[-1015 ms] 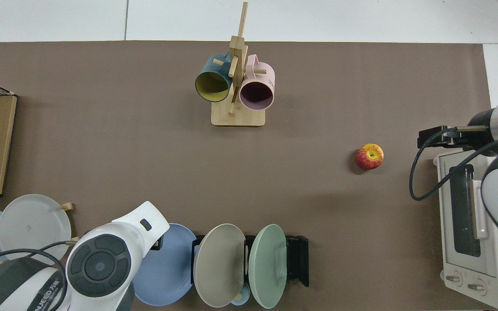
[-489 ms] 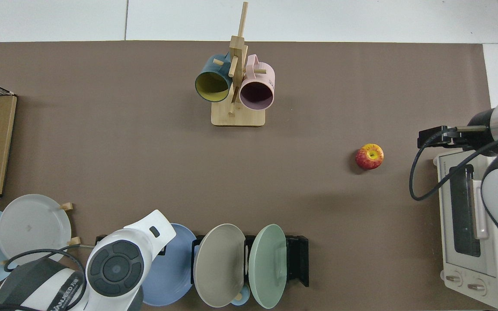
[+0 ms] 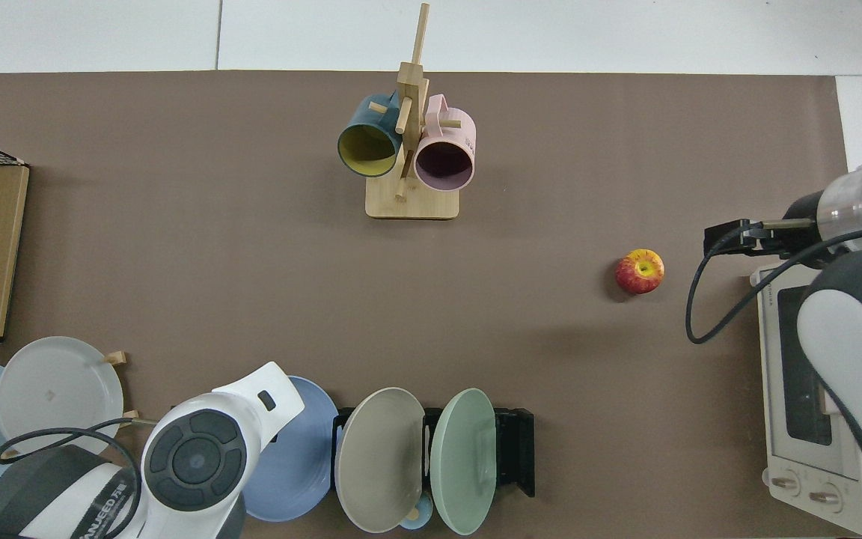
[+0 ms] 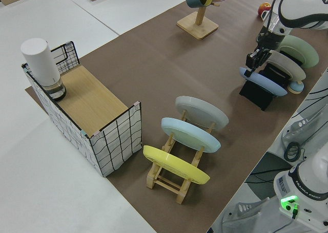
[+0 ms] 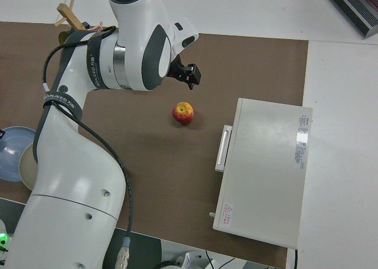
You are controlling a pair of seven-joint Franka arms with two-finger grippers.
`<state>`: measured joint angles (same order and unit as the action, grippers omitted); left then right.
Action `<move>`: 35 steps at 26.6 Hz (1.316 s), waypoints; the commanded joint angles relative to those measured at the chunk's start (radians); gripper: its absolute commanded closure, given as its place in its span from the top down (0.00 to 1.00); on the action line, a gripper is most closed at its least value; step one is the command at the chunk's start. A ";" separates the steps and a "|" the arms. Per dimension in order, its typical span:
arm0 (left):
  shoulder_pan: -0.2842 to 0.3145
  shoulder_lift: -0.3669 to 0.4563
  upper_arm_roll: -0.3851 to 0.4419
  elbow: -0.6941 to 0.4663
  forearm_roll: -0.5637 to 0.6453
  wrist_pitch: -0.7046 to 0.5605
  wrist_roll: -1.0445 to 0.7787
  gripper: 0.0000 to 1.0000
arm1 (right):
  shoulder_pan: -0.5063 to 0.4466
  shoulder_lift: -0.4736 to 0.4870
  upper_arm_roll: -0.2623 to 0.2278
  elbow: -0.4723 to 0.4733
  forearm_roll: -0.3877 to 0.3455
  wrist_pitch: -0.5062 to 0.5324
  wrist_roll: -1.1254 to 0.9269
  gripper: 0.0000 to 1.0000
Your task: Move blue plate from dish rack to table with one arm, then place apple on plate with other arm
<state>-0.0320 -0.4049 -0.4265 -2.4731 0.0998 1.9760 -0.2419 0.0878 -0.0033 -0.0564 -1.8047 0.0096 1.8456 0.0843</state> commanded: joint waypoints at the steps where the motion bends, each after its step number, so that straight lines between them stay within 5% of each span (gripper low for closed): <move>1: -0.002 0.018 0.009 0.069 0.008 -0.066 0.007 0.00 | 0.033 0.072 0.003 -0.051 0.001 0.104 0.025 1.00; 12: 0.021 0.035 0.012 0.219 0.142 -0.135 0.009 0.00 | 0.036 0.196 0.004 -0.125 0.001 0.311 0.015 1.00; 20: 0.135 0.221 0.014 0.456 0.132 -0.112 -0.075 0.00 | 0.036 0.250 0.003 -0.193 0.000 0.402 0.012 1.00; 27: 0.213 0.252 0.018 0.462 -0.112 0.015 -0.109 0.00 | 0.049 0.312 0.003 -0.196 0.000 0.434 0.009 1.00; 32: 0.201 0.310 0.017 0.438 -0.202 0.108 -0.119 0.00 | 0.052 0.335 0.003 -0.196 -0.002 0.435 0.011 0.99; 34: 0.196 0.313 0.012 0.428 -0.233 0.121 -0.123 0.00 | 0.050 0.338 0.001 -0.196 -0.002 0.435 0.014 0.85; 35: 0.195 0.311 0.008 0.421 -0.247 0.124 -0.128 0.00 | 0.050 0.338 0.001 -0.196 -0.002 0.434 0.022 0.52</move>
<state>0.1734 -0.1077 -0.4055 -2.0338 -0.0806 2.0564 -0.3365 0.1383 0.3296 -0.0546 -1.9938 0.0098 2.2582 0.0907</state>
